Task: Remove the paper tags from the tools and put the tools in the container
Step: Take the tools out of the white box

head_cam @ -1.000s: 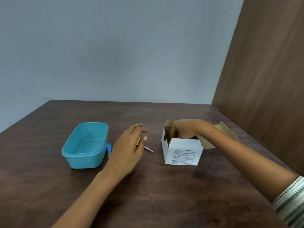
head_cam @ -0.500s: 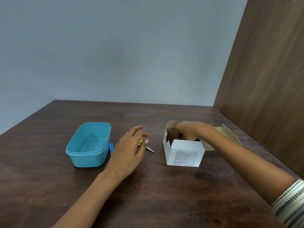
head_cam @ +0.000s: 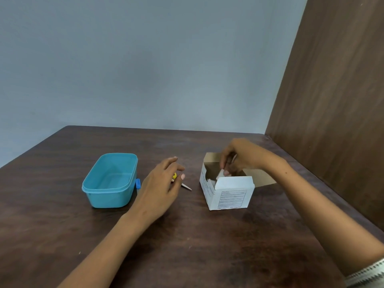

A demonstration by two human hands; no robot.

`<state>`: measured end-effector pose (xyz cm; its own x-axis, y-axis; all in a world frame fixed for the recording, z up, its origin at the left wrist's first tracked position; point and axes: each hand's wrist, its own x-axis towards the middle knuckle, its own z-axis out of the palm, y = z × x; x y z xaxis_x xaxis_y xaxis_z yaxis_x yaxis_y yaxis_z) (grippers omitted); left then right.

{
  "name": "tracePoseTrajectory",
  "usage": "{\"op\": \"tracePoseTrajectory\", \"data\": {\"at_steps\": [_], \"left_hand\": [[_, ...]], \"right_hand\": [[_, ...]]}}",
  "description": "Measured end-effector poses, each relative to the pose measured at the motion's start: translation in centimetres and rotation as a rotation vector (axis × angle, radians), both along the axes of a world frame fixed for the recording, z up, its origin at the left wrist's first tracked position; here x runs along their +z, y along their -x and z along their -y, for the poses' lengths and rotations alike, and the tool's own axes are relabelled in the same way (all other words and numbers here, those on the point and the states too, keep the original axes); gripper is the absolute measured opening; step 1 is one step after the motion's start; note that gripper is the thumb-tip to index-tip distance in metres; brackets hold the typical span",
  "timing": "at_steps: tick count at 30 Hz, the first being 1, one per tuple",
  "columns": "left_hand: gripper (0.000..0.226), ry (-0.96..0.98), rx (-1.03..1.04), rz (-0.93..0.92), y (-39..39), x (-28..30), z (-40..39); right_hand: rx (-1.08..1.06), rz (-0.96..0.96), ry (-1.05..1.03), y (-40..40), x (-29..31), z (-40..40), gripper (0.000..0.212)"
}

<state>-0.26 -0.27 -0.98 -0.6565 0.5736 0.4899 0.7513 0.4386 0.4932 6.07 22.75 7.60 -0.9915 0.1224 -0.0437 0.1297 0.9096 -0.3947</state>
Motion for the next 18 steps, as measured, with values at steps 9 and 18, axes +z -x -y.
{"op": "tracePoseTrajectory", "data": {"at_steps": [9,18], "left_hand": [[0.021,-0.041,0.0,-0.011,0.1,0.0,0.6],[0.021,-0.037,0.004,0.005,0.3,0.0,0.7]], "right_hand": [[-0.212,-0.322,0.438,-2.8,-0.6,0.3,0.007],[-0.299,-0.495,0.452,-3.6,-1.2,0.6,0.008]]}}
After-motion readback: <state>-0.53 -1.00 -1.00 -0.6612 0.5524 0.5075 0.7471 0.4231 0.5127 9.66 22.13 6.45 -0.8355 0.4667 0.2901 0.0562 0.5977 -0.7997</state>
